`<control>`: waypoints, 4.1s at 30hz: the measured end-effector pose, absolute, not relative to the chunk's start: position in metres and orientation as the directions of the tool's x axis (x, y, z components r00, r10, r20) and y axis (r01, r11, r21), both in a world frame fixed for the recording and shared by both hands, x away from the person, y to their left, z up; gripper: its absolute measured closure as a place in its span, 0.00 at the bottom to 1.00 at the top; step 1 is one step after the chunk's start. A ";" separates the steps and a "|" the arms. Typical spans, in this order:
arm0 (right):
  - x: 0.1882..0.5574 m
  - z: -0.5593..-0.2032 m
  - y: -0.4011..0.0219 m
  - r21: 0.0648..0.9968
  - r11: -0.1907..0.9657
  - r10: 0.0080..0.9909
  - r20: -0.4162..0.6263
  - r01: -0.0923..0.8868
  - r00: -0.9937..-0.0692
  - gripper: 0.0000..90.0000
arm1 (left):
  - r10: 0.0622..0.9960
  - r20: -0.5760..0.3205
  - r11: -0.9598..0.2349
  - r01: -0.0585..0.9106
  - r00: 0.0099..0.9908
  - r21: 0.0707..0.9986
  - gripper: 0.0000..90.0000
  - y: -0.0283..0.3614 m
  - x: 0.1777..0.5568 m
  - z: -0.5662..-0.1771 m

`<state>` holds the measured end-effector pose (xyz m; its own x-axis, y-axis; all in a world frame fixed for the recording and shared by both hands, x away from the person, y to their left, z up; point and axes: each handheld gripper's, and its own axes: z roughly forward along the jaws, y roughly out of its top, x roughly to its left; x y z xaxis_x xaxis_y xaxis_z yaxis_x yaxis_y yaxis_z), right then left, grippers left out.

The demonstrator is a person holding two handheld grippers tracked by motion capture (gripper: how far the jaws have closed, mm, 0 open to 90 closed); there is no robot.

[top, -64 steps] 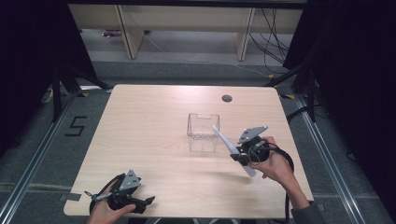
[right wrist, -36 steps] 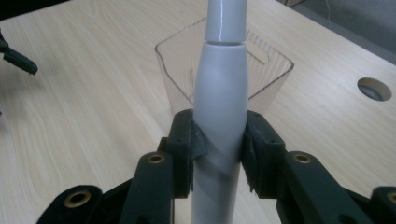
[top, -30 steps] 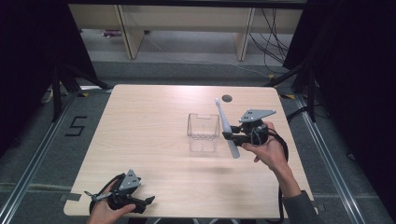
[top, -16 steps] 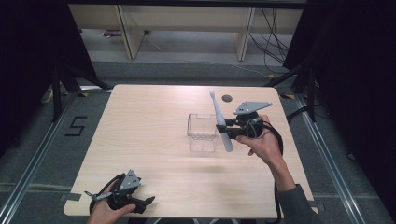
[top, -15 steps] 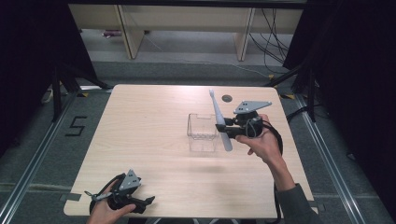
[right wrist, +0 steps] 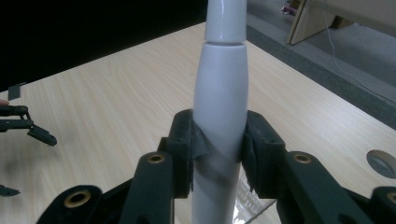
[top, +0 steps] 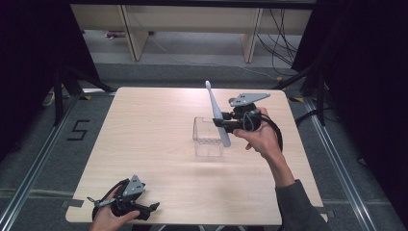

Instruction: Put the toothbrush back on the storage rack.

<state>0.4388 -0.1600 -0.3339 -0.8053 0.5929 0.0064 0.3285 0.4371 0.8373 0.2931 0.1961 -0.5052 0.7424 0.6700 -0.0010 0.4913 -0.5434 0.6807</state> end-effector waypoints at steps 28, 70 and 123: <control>0.489 -0.357 -0.131 0.810 0.448 0.633 0.012 0.379 -0.774 0.74 | 0.670 0.000 -0.544 0.491 0.742 0.680 0.16 0.196 0.292 -0.504; 0.503 -0.419 -0.110 0.674 0.573 0.628 0.004 0.466 -0.778 0.74 | 0.665 0.003 -0.549 0.486 0.747 0.680 0.16 0.196 0.292 -0.504; 0.511 -0.425 -0.101 0.649 0.584 0.631 0.016 0.488 -0.776 0.71 | 0.663 0.005 -0.552 0.485 0.748 0.678 0.16 0.196 0.292 -0.504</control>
